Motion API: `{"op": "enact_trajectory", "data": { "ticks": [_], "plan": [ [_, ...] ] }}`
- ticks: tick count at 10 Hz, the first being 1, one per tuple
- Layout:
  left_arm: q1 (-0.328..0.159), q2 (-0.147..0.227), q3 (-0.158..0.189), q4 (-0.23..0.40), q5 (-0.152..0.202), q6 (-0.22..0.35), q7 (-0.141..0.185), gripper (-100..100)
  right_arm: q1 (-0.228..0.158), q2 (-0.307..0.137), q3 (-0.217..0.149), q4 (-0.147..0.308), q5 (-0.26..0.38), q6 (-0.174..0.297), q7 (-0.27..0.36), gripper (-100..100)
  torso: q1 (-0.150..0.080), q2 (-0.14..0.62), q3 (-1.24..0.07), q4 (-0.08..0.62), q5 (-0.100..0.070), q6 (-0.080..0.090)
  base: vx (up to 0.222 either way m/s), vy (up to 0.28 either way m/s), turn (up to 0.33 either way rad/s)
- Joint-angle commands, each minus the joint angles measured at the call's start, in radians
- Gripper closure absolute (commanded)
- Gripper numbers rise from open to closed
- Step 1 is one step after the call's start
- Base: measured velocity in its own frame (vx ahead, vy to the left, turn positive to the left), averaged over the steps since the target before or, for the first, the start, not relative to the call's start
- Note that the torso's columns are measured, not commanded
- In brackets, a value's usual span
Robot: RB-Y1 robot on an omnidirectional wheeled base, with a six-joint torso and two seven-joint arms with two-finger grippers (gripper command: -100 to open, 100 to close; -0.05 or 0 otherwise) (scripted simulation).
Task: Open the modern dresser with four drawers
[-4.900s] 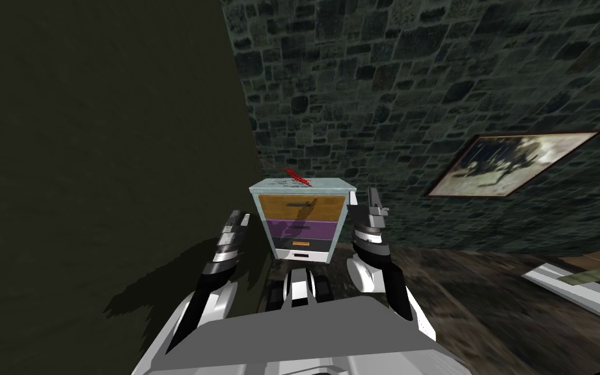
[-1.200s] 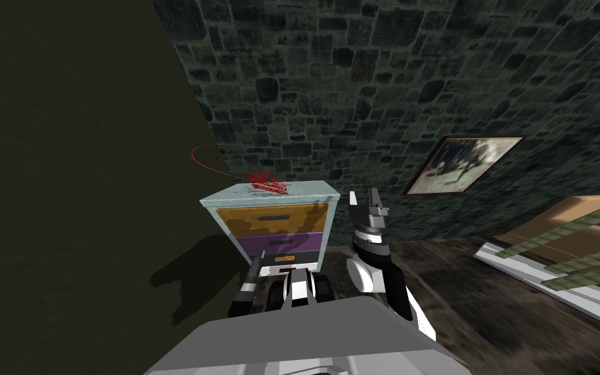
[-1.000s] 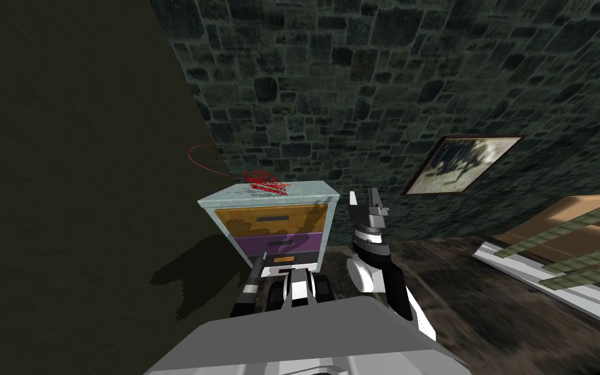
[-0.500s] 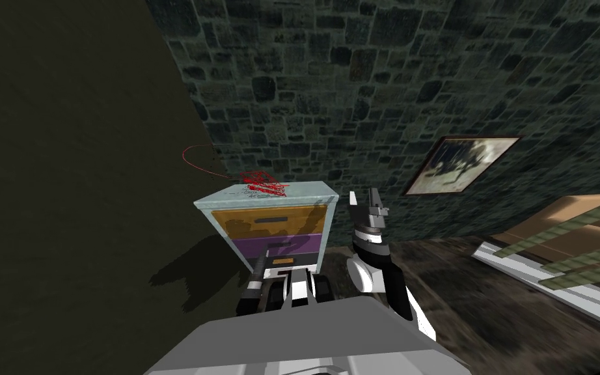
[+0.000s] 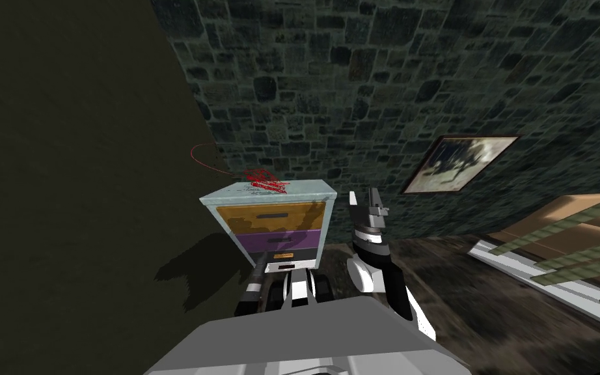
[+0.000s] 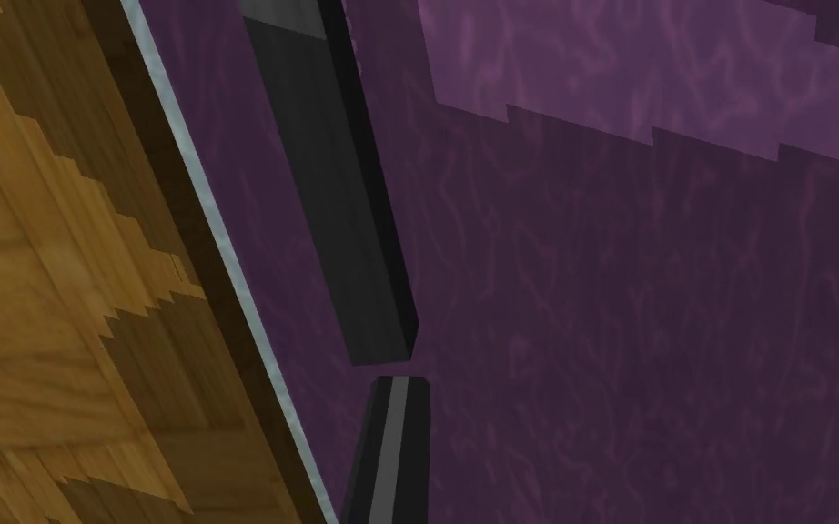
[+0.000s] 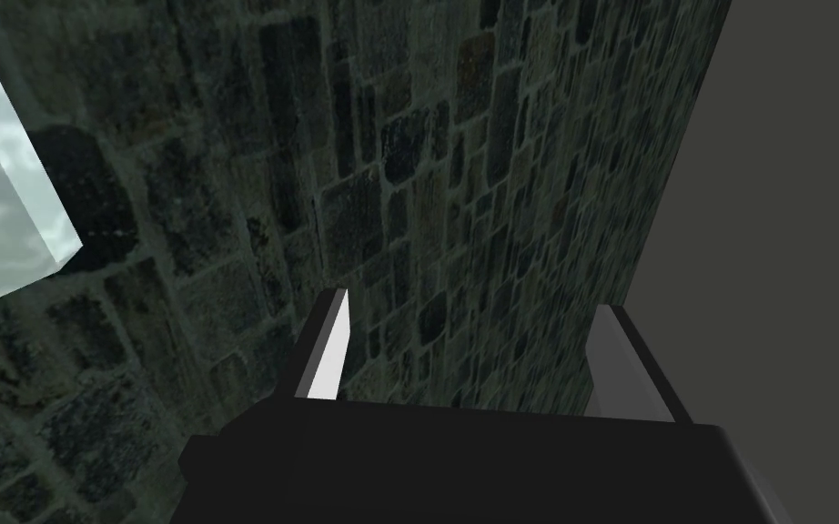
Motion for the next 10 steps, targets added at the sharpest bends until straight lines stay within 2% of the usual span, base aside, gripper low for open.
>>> {"op": "enact_trajectory", "data": {
  "ticks": [1, 2, 3, 5, 7, 8, 9, 10],
  "plan": [
    [0.023, 0.006, -0.007, -0.04, -0.005, 0.015, 0.01, 100, 0.0, 0.0, 0.0, 0.0, 0.0, 0.0, 0.0, 0, 0.001, -0.003, -0.002, -0.001, 0.0, 0.0, -0.196, 0.019, 0.018],
    [0.017, 0.004, -0.005, -0.028, -0.004, 0.01, 0.007, 100, 0.0, 0.0, 0.0, 0.0, 0.0, 0.0, 0.0, 0, 0.002, -0.006, -0.004, -0.002, 0.001, 0.0, -0.093, 0.013, 0.001],
    [0.017, 0.04, -0.005, -0.032, -0.004, 0.014, 0.008, -100, 0.0, 0.0, 0.0, 0.0, 0.0, 0.0, 0.0, 0, 0.001, -0.013, -0.008, -0.003, 0.001, 0.0, -0.015, 0.0, -0.005],
    [0.013, 0.078, -0.004, -0.038, -0.004, 0.021, 0.008, -100, 0.001, 0.0, 0.0, 0.0, 0.0, 0.0, 0.0, 0, 0.0, -0.014, -0.009, -0.004, 0.0, 0.0, 0.032, -0.001, -0.003],
    [-0.01, 0.078, 0.002, -0.052, -0.001, 0.067, 0.01, -100, 0.001, 0.0, 0.0, 0.0, 0.0, 0.0, 0.0, 0, 0.0, -0.012, -0.007, -0.003, 0.0, 0.0, 0.146, -0.014, -0.022],
    [-0.015, 0.042, 0.004, -0.052, 0.0, 0.079, 0.011, -100, 0.001, 0.0, 0.0, 0.0, 0.0, 0.0, 0.0, 0, 0.0, -0.011, -0.007, -0.003, 0.0, 0.0, 0.146, -0.019, -0.012],
    [-0.017, 0.022, 0.004, -0.052, 0.0, 0.082, 0.011, -100, 0.001, 0.0, 0.0, 0.0, 0.0, 0.0, 0.0, 0, 0.0, -0.008, -0.005, -0.002, 0.0, 0.0, 0.083, -0.009, -0.002],
    [-0.017, 0.034, 0.004, -0.051, -0.001, 0.079, 0.009, -100, 0.001, 0.0, 0.0, 0.0, 0.0, 0.0, 0.0, 0, 0.001, -0.003, -0.002, -0.001, 0.0, 0.0, 0.03, -0.002, 0.0]
  ]
}}
